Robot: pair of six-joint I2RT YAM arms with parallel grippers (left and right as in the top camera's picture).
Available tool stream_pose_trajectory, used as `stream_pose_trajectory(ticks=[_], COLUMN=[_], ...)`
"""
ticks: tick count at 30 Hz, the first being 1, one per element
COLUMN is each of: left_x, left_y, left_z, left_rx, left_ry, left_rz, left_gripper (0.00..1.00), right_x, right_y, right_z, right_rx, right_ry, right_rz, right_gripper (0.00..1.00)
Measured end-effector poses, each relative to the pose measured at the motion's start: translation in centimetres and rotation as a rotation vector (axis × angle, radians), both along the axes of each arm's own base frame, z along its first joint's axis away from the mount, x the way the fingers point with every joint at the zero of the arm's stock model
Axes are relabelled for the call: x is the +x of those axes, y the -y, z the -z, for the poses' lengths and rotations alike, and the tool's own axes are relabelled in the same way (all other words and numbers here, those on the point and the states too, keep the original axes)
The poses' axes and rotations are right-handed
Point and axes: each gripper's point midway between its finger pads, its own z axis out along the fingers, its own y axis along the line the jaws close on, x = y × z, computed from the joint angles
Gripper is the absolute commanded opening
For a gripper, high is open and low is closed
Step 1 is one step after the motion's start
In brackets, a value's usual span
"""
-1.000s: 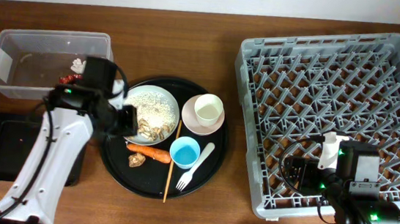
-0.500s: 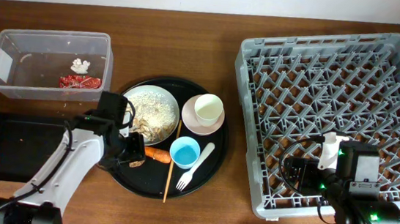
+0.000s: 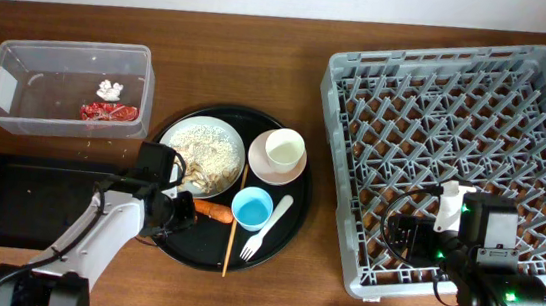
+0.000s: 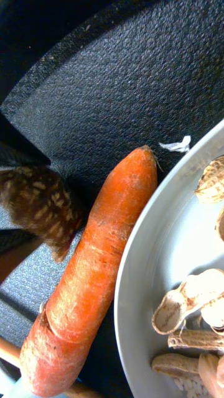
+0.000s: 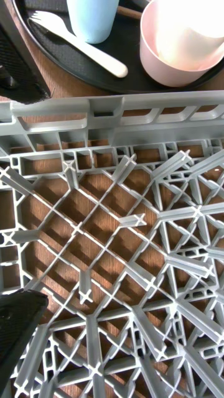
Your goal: Sort waste into correct bins and load items into the dishwasher rack
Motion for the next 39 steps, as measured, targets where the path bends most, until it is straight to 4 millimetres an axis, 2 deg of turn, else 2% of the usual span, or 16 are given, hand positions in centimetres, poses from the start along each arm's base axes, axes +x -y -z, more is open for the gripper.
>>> stream_pose_trajectory(ticks=[1,4,11,15,19,22,24,28,30,31,36,39], left_x=[0.0,0.0,-0.3,-1.1,2.1,3.3,3.6,3.0,2.6,2.4,1.6,1.3], left_y=[0.0,0.0,0.0,-0.7,-3.3,-6.7,-9.4,-13.2,-14.3,-14.7,-14.9,-14.8], left_z=[0.0,0.0,-0.1,-0.9,-5.0,-7.1,-7.7,-7.6,-7.1,-6.9,-5.4,-5.3], left_rx=[-0.001,-0.001,0.000,0.003,0.029,0.099,0.156,0.233,0.253,0.260,0.268,0.267], left_ry=[0.001,-0.001,-0.016,-0.055,0.097,0.188,0.214,0.201,0.180,0.168,0.092,0.079], left_rz=[0.000,-0.007,-0.008,-0.029,-0.107,-0.201,-0.278,-0.388,-0.423,-0.431,-0.427,-0.426], left_gripper=[0.14,0.07,0.03,0.03,0.03,0.03,0.03,0.04,0.32,0.38,0.53,0.53], right_x=[0.0,0.0,0.0,0.0,0.0,0.0,0.0,0.0,0.0,0.0,-0.1,-0.1], right_y=[0.0,0.0,0.0,0.0,0.0,0.0,0.0,0.0,0.0,0.0,0.0,0.0], right_z=[0.0,0.0,0.0,0.0,0.0,0.0,0.0,0.0,0.0,0.0,0.0,0.1], right_rx=[0.000,0.000,0.000,0.000,0.000,0.000,0.000,0.000,0.000,0.000,0.000,0.000], right_ry=[0.000,0.000,0.000,0.000,0.000,0.000,0.000,-0.001,0.000,0.000,-0.003,-0.004], right_rz=[0.000,0.000,0.000,0.000,0.000,0.000,0.000,0.000,0.000,0.000,0.000,0.000], right_gripper=[0.99,0.99,0.99,0.99,0.99,0.99,0.99,0.99,0.99,0.99,0.99,0.99])
